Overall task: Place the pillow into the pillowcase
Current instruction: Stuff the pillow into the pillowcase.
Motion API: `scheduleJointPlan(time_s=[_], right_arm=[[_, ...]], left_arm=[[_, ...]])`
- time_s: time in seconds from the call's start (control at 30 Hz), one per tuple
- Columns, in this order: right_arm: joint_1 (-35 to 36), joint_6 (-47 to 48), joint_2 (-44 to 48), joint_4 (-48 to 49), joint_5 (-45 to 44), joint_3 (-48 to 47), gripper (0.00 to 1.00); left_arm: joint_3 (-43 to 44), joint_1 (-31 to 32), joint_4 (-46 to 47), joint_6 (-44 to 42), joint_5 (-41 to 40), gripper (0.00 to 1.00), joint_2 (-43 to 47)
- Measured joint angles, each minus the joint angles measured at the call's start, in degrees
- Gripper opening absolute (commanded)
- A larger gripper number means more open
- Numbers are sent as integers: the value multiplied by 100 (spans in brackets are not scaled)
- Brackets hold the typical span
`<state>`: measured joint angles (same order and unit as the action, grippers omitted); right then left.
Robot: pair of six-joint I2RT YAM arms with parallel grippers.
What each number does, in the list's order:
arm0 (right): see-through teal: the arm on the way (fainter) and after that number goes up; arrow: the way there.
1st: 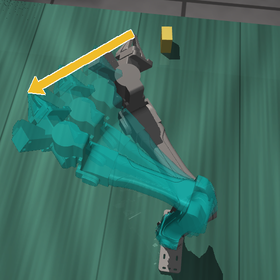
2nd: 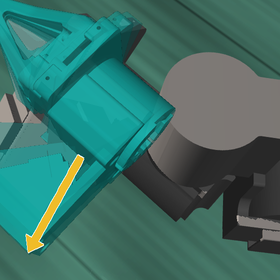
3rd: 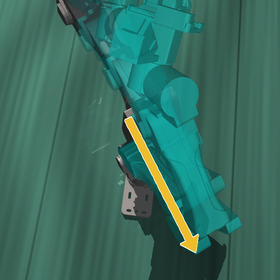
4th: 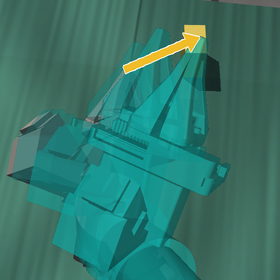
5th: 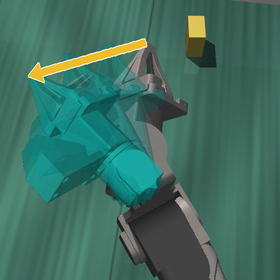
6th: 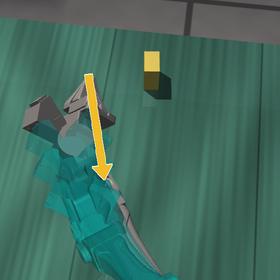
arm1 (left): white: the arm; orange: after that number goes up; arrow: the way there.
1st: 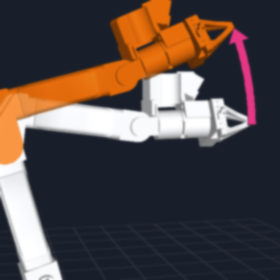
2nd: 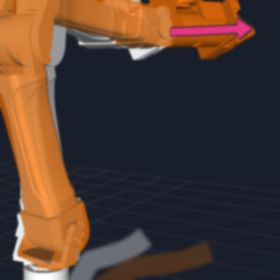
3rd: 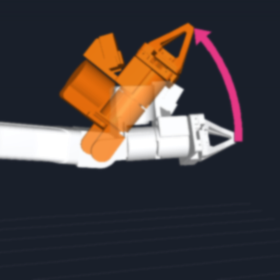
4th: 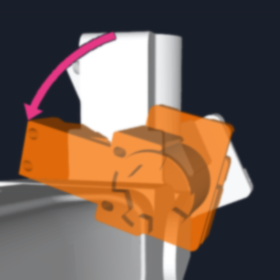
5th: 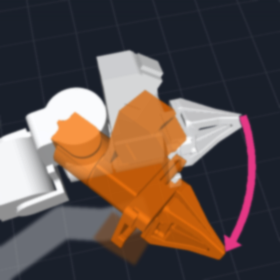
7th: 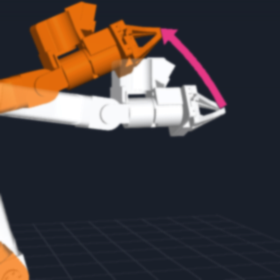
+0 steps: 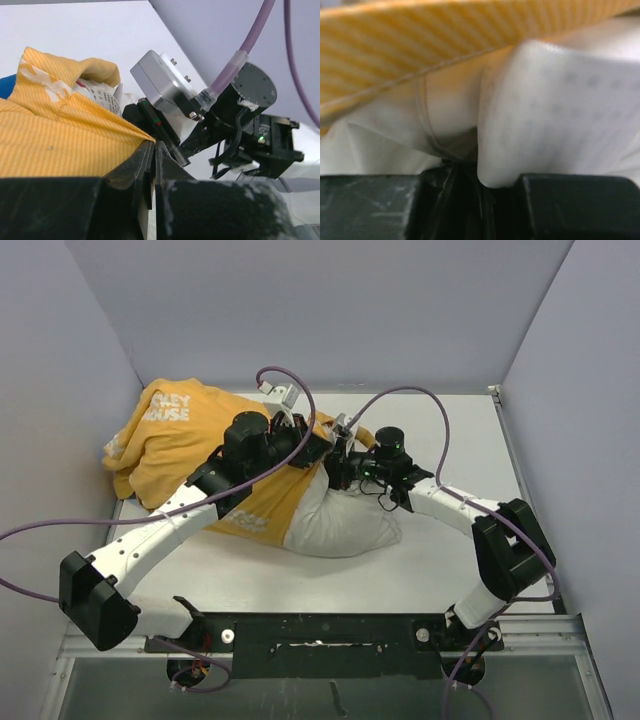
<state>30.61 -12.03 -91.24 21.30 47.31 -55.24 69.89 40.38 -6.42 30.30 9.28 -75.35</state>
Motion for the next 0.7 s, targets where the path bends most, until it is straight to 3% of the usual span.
scheduleJointPlan(time_s=[0.2,0.57,0.7], right_arm=[[-162,-525,-385,868,-175,31,24],[-442,-1285,-1154,1969,-63,59,19],[-472,-1394,-1311,2072,4,20,28]], left_arm=[[-472,-63,1099,424,2,0,-238],[-1056,-74,3003,879,-44,0,-920],[-1674,-44,3779,1056,-223,0,-857]])
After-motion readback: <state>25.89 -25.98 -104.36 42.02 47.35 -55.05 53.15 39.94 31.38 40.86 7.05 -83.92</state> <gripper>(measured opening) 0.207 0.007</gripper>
